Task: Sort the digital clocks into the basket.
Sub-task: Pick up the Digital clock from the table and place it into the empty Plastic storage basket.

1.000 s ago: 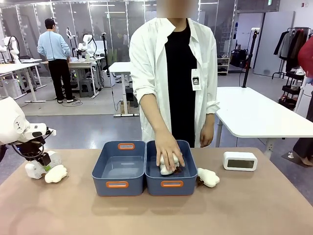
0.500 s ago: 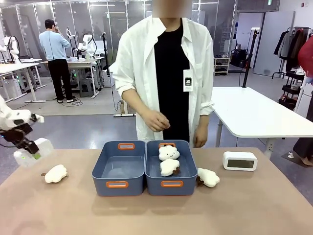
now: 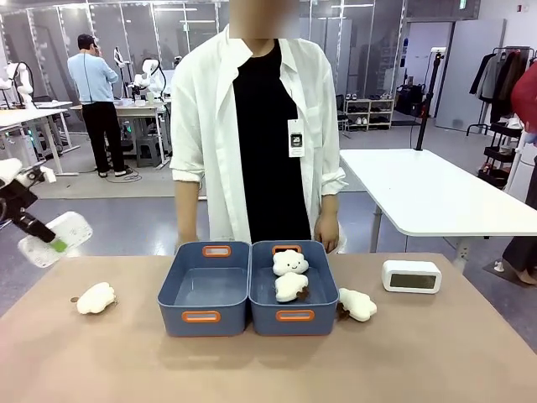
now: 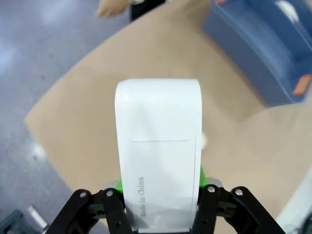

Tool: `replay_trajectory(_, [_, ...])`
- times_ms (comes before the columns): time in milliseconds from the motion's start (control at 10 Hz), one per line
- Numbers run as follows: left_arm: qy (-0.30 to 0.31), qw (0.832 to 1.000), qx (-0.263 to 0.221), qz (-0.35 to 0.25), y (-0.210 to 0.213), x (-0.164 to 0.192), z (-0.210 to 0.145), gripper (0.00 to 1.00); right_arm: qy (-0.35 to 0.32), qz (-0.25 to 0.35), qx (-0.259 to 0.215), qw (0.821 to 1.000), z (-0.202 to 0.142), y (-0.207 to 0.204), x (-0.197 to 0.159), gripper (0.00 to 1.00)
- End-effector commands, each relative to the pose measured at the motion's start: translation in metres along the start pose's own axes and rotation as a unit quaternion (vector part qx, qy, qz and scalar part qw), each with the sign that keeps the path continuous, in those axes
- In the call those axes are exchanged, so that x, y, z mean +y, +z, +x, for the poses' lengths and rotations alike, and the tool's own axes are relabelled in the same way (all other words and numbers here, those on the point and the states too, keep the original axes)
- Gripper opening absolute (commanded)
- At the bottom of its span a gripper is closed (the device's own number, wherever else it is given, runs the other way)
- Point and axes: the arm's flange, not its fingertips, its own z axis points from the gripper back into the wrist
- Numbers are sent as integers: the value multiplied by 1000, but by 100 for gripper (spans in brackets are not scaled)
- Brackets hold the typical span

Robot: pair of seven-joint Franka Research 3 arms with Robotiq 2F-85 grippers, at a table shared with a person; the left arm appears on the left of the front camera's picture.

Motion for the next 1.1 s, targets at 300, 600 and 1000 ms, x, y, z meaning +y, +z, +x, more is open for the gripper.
replay_trajectory(300, [57, 998, -8, -37, 3, -188, 92, 52, 7, 6, -2, 1000, 1, 1, 1, 100])
replay_trajectory(600, [71, 996, 53, 14, -95, -237, 158, 52, 7, 6, -2, 1000, 1, 1, 1, 100])
replay_trajectory(1000, [135, 987, 58, 69, -181, -237, 173, 52, 7, 6, -2, 1000, 1, 1, 1, 100])
